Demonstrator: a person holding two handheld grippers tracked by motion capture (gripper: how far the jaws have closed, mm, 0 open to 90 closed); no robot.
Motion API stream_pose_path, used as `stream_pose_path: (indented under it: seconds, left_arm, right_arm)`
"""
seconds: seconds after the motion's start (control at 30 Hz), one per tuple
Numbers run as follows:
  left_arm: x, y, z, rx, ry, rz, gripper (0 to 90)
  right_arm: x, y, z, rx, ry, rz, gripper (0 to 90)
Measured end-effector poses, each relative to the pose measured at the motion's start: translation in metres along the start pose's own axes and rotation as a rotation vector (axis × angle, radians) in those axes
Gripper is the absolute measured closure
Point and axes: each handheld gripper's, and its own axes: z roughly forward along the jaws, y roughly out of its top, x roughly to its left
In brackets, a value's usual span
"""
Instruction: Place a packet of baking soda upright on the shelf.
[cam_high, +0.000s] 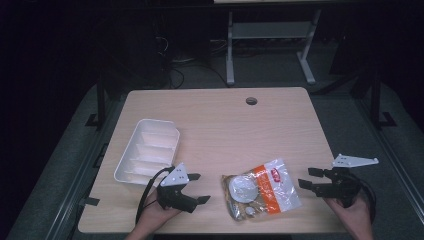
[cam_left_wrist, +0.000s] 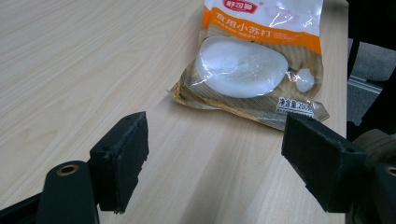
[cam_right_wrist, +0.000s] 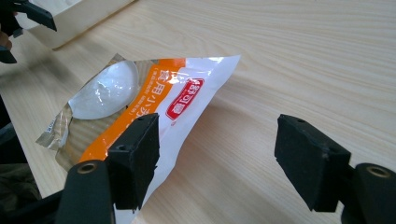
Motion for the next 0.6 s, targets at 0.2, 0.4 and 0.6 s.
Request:
stream_pose_path:
  seconds: [0.2, 0.4, 0.6]
  left_arm:
    - [-0.002, 0.001, 0.001, 0.000, -0.001, 0.003, 22.2]
    - [-0.006, 0.004, 0.006, 0.004, -0.016, 0.017, 23.5]
    - [-0.011, 0.009, 0.012, 0.014, -0.025, 0.038, 30.5]
  right_arm:
    - [0.002, 0.000, 0.001, -0.002, 0.004, -0.003, 29.4]
    - [0.002, 0.000, 0.000, -0.004, 0.002, -0.001, 29.4]
    - [0.003, 0.000, -0.001, -0.008, 0.001, -0.001, 29.4]
